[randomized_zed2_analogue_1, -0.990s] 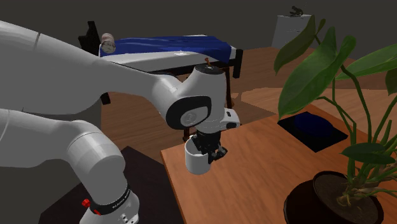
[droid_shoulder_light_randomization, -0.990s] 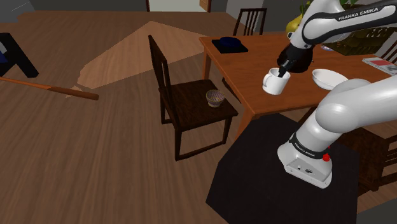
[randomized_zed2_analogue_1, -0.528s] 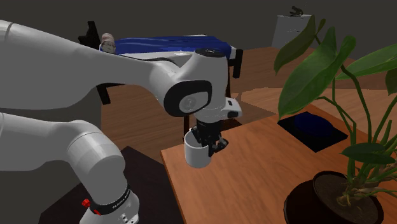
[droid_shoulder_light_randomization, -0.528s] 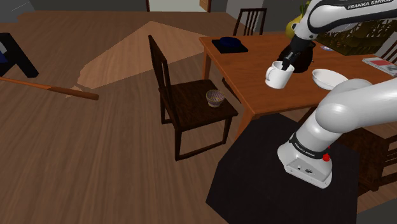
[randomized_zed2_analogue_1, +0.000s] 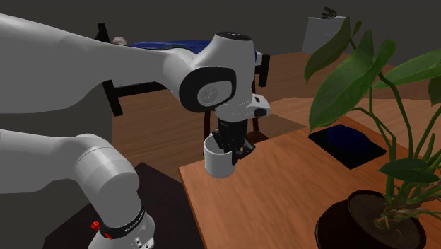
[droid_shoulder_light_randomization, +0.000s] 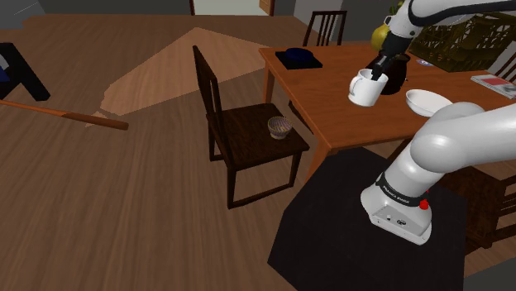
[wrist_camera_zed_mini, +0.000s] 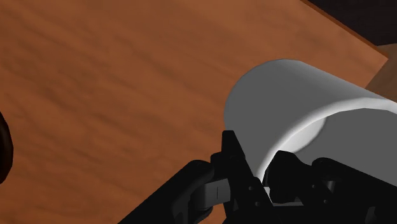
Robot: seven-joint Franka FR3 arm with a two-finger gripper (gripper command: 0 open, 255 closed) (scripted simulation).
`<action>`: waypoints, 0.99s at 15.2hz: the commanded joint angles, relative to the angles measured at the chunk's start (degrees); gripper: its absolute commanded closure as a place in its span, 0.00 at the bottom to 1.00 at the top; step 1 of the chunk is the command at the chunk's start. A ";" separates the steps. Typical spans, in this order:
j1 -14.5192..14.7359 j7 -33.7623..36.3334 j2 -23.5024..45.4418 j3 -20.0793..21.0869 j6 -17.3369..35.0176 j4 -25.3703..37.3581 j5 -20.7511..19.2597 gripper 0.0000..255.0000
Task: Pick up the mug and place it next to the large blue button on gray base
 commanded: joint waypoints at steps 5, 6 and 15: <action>0.48 -0.17 -0.75 1.78 -4.82 4.07 1.52 1.00; 0.56 -0.19 -0.82 2.07 -5.58 4.76 1.76 1.00; 3.39 -2.80 5.97 -0.63 -6.54 13.32 3.16 1.00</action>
